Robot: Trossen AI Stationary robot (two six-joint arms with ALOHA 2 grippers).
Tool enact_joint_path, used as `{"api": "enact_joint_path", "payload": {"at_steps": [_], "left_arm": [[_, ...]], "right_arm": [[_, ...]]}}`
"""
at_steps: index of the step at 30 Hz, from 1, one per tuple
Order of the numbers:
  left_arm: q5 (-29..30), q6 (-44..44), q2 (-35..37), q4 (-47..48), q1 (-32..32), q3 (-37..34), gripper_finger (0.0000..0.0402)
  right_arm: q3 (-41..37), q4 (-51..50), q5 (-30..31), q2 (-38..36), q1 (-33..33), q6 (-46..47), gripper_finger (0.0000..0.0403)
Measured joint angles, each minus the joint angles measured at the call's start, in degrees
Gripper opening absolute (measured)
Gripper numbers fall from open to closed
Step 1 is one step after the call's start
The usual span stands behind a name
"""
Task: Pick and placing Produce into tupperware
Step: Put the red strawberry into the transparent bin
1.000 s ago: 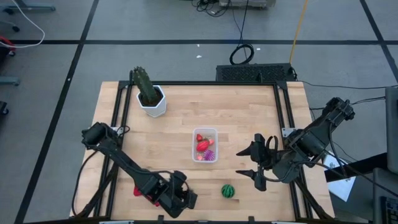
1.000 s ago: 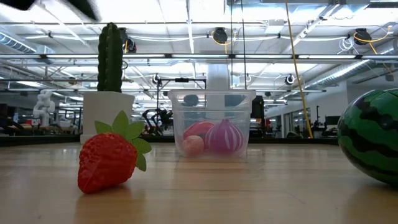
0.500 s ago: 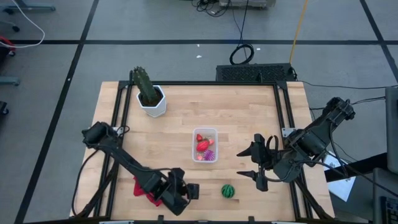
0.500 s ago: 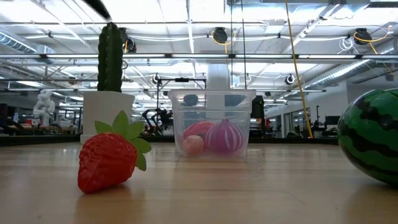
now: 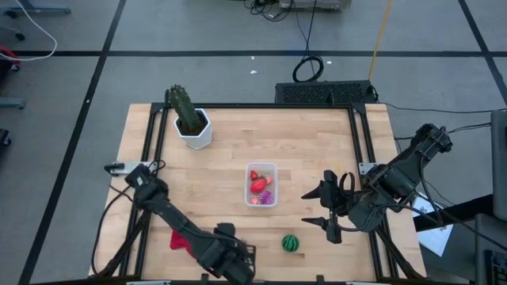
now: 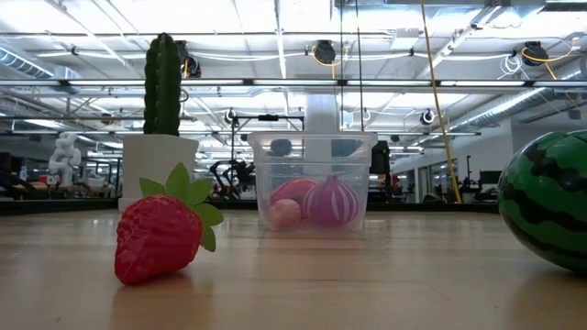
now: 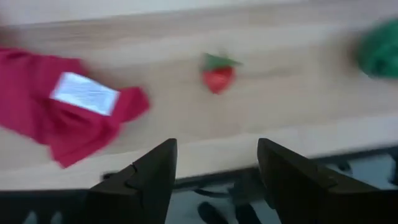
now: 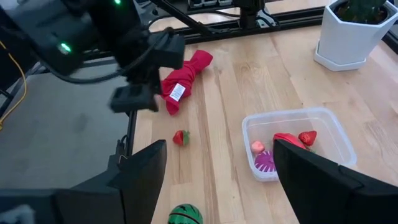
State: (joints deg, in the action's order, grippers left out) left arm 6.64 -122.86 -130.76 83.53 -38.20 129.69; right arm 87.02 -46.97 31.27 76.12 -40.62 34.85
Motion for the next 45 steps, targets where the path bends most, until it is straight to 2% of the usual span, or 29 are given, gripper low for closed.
{"api": "enact_joint_path", "payload": {"at_steps": [3, 6, 9, 16, 38, 45], "left_arm": [[1.7, 2.7, -0.4, -3.0, 0.1, 0.0, 0.0230], [2.5, 1.6, -0.5, -1.4, 0.5, -0.1, 0.0230], [3.0, -0.7, -1.3, -4.2, 0.3, -0.2, 0.0230], [-1.9, 2.2, -6.0, -10.6, 0.5, -0.5, 0.0230], [-1.2, 2.4, -6.1, -9.8, 1.1, -0.5, 0.0230], [-4.6, 0.6, -6.1, -9.7, 1.0, -0.5, 0.0230]], "right_arm": [[0.0, 0.0, 0.0, 0.0, 0.0, 0.0, 0.0286], [0.0, 0.0, 0.0, 0.0, 0.0, 0.3, 0.0286], [0.0, 0.4, 0.0, 0.0, 0.0, 0.4, 0.0286], [0.0, 0.5, 0.1, 0.0, 0.0, 0.4, 0.0286], [0.0, 0.4, 0.2, 0.0, 0.0, -1.1, 0.0286], [0.0, 0.4, 0.2, 0.0, 0.0, -1.7, 0.0286]]}}
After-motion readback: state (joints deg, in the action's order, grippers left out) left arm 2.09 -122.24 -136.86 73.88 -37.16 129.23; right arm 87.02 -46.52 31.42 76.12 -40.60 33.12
